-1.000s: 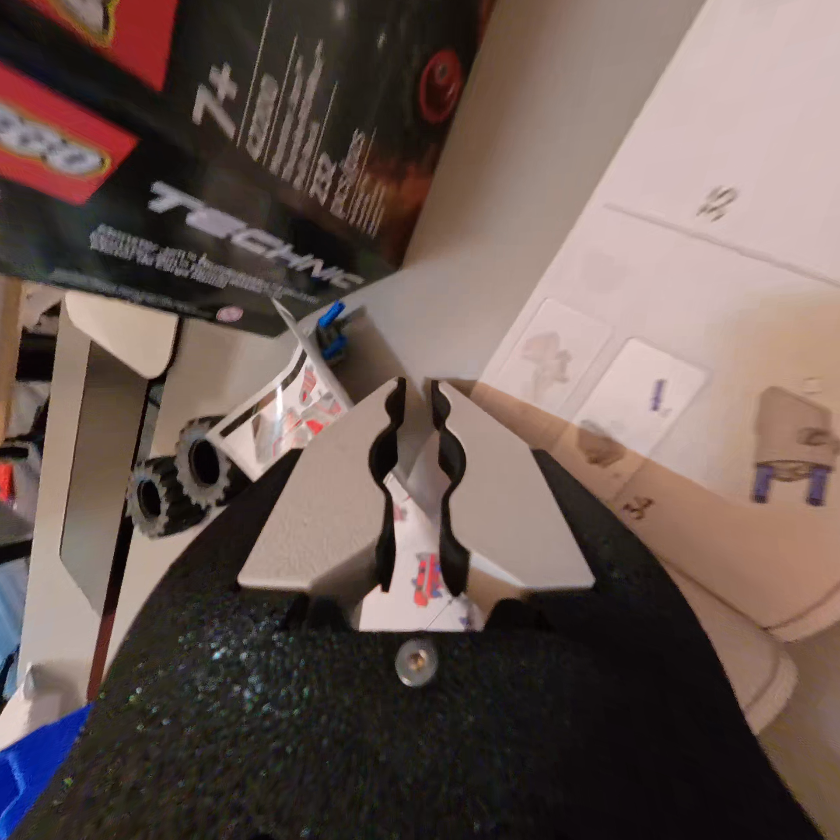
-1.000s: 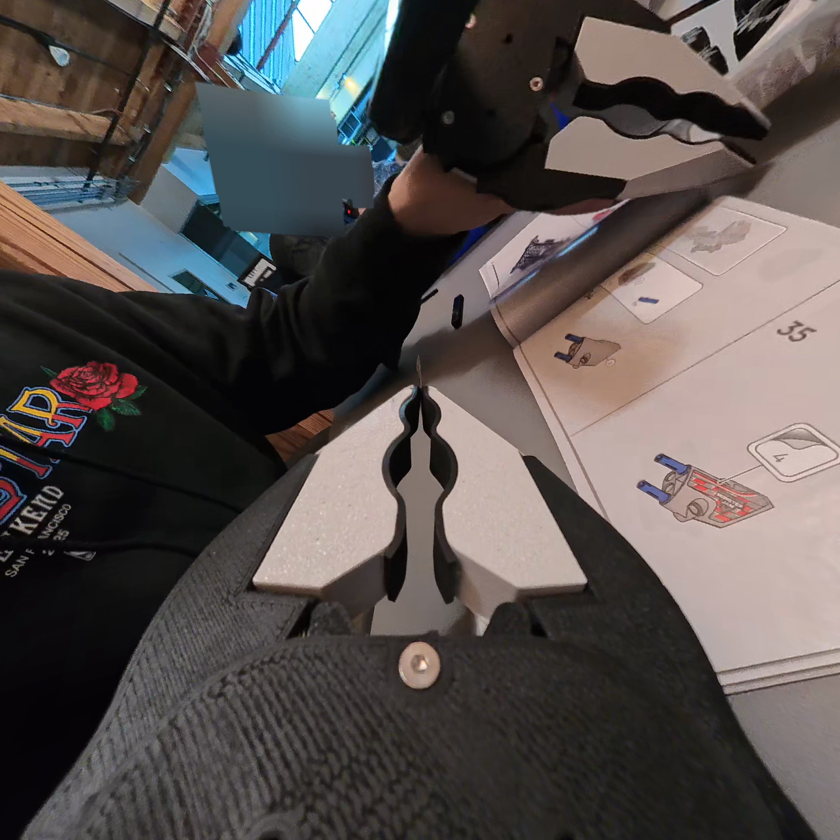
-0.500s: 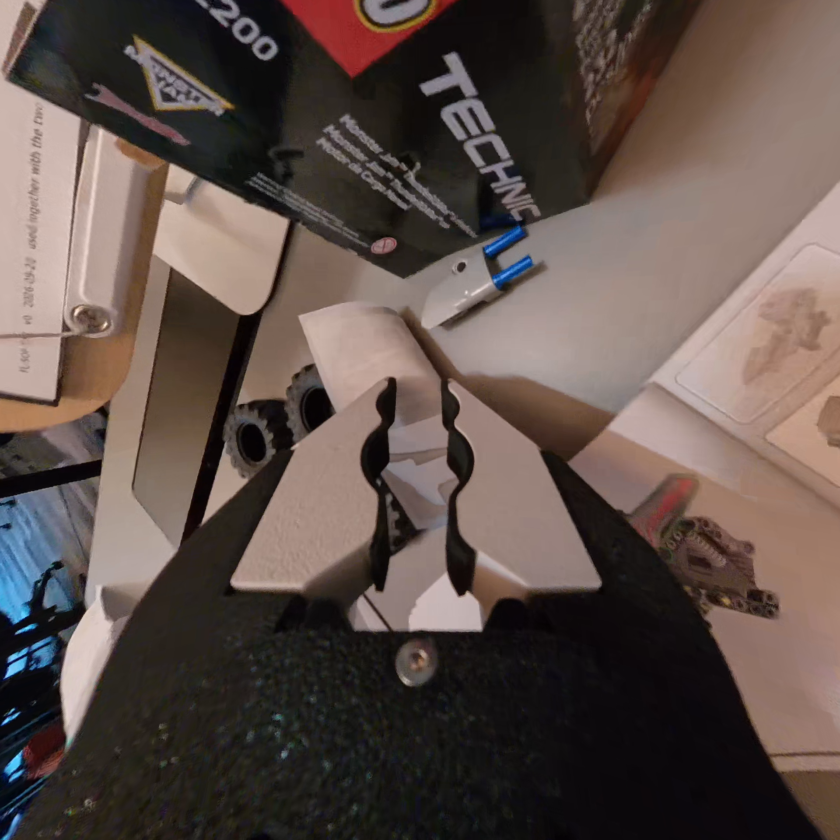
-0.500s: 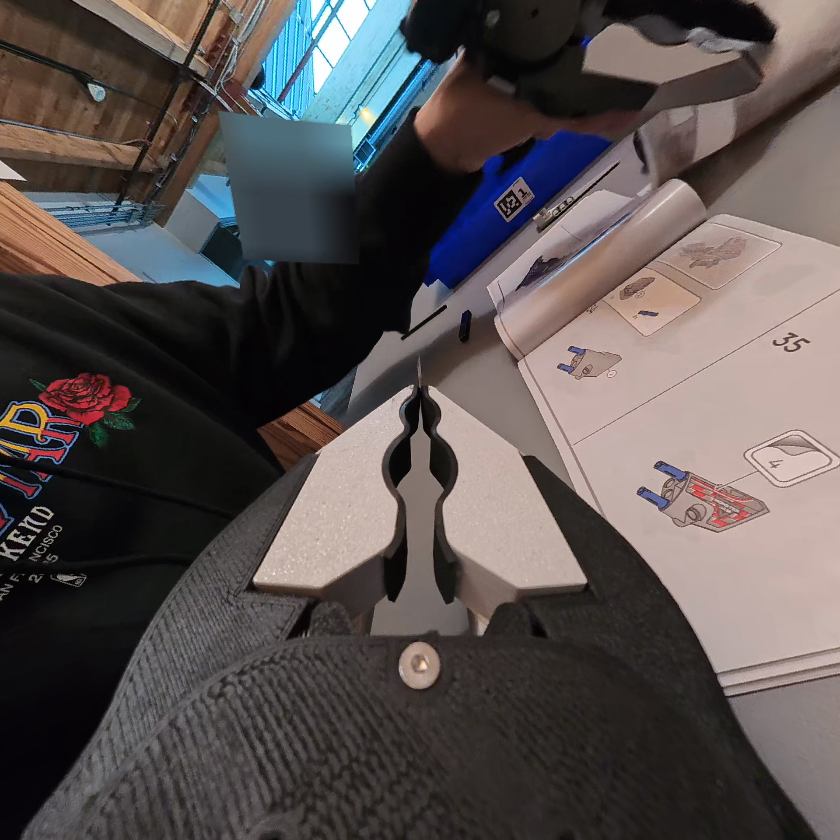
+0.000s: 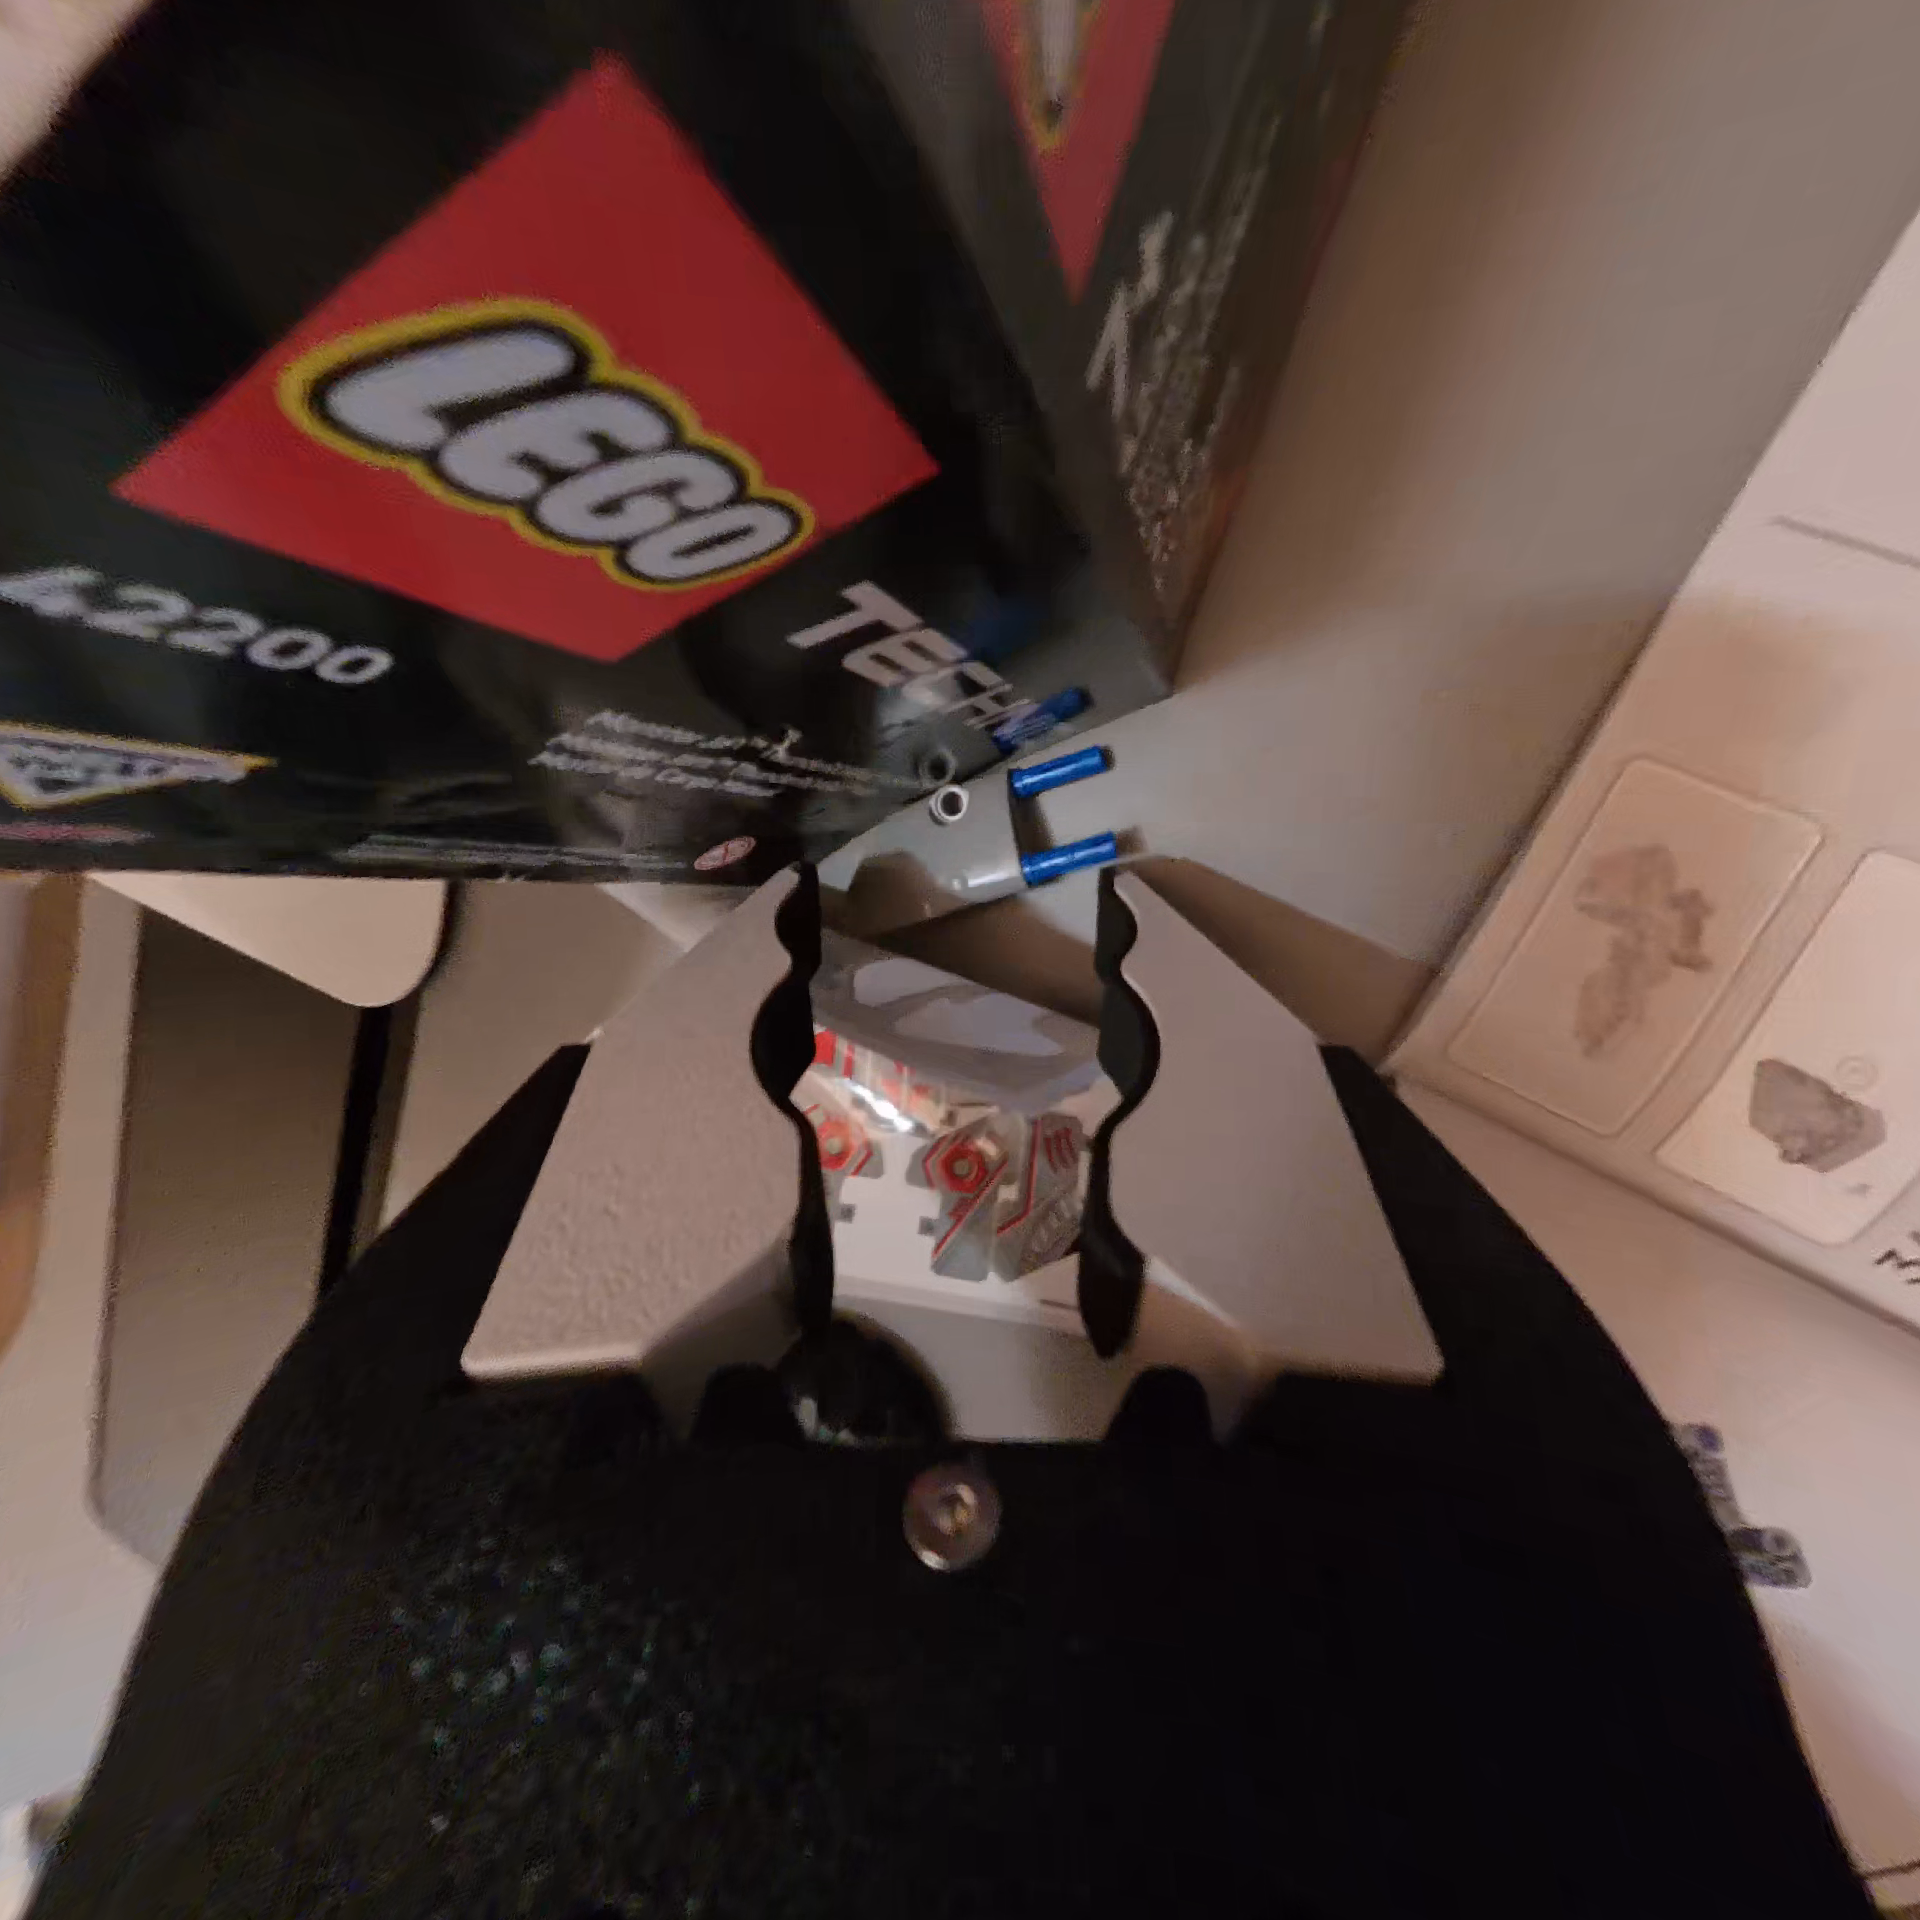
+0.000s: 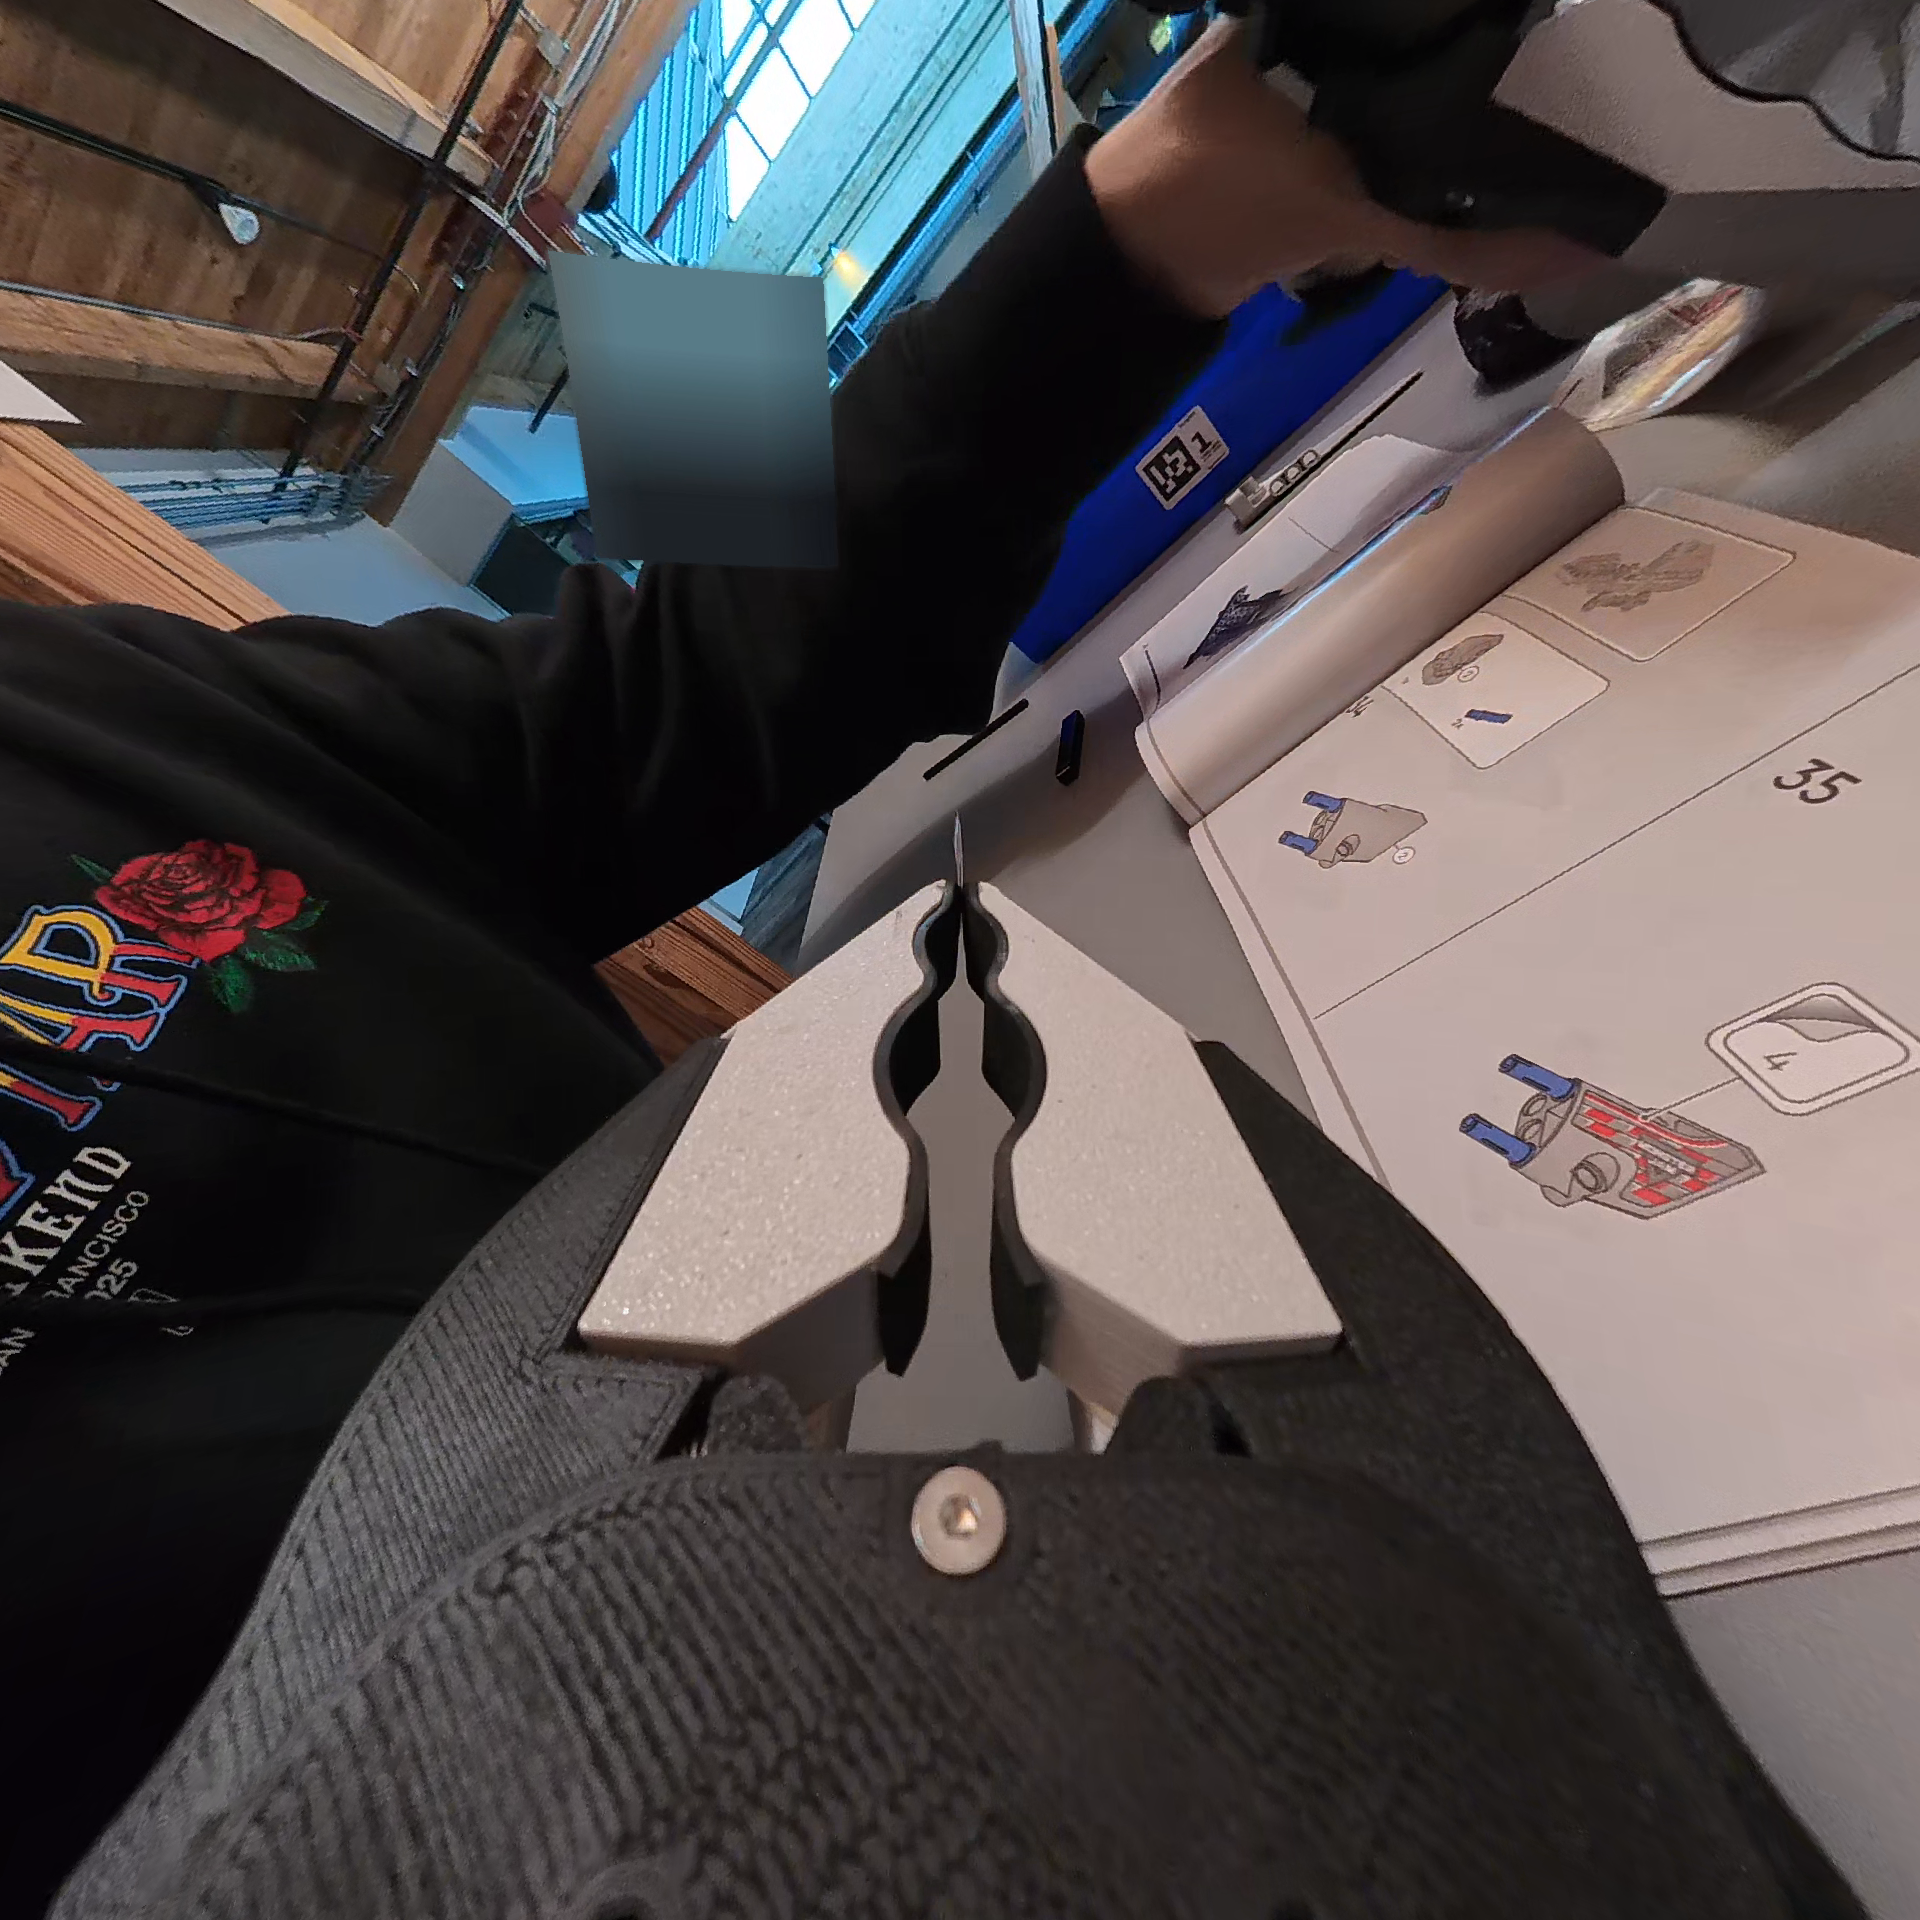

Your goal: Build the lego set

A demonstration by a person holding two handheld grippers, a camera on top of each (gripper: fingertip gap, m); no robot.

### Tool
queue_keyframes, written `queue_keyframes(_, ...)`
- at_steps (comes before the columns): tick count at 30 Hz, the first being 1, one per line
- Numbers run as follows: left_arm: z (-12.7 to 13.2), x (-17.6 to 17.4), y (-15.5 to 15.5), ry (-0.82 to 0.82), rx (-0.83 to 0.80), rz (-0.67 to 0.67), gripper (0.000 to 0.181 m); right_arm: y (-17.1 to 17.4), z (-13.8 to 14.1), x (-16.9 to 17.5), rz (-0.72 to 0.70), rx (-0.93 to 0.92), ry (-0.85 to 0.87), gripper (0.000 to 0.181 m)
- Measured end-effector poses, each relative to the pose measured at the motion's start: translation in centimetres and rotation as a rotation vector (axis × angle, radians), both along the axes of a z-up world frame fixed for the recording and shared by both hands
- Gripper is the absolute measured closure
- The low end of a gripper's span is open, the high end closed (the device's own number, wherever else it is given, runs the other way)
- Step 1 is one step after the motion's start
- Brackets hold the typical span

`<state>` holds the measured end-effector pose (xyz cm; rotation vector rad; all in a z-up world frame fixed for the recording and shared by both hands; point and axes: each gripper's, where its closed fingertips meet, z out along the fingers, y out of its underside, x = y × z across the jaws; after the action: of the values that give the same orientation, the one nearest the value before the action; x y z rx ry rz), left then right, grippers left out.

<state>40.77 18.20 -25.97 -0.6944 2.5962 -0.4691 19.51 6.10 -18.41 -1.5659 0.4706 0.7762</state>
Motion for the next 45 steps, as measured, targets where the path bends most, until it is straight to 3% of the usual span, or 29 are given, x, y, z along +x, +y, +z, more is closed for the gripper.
queue_keyframes(1, 0.0, -0.1, -0.4, 0.011, -0.041, 0.014, 0.131, 0.0, 0.0, 0.0, 0.000, 0.002, 0.000, 0.181)
queue_keyframes(3, -0.1, -0.7, -1.3, 0.037, -0.102, 0.009, 0.144, 0.0, 0.1, 0.0, -0.001, 0.006, 0.001, 0.181)
queue_keyframes(10, 0.0, -3.2, -3.3, -0.045, -0.048, -0.198, 0.161, 0.0, 0.1, 0.0, -0.001, 0.007, 0.002, 0.181)
queue_keyframes(18, 5.1, -6.9, -6.7, -0.286, -0.155, -0.379, 0.181, -0.4, 0.6, 0.2, -0.012, 0.045, 0.001, 0.181)
queue_keyframes(23, 6.3, -13.7, -6.9, -0.372, -0.065, -0.529, 0.181, -0.9, 1.4, 0.0, -0.020, 0.094, -0.029, 0.181)
queue_keyframes(28, 3.9, -21.2, -6.5, -0.440, -0.014, -0.577, 0.181, -1.6, 2.3, -0.9, 0.008, 0.150, -0.064, 0.181)
queue_keyframes(31, 3.5, -22.9, -6.5, -0.445, -0.089, -0.489, 0.181, -2.0, 2.7, -1.5, 0.023, 0.183, -0.078, 0.181)
queue_keyframes(34, 4.2, -19.6, -4.8, -0.469, -0.072, -0.320, 0.167, -1.8, 3.0, -1.5, 0.012, 0.203, -0.085, 0.181)
queue_keyframes(37, 3.5, -15.6, -4.1, -0.309, -0.170, -0.103, 0.139, -1.5, 2.8, -1.4, -0.004, 0.189, -0.090, 0.181)
queue_keyframes(39, 2.8, -13.2, -3.8, -0.220, -0.233, 0.043, 0.140, -1.6, 3.0, -1.6, -0.008, 0.190, -0.125, 0.181)
queue_keyframes(45, 0.2, -12.4, -4.5, 0.013, -0.266, 0.171, 0.147, -3.4, 4.0, -1.6, -0.058, 0.266, -0.162, 0.181)
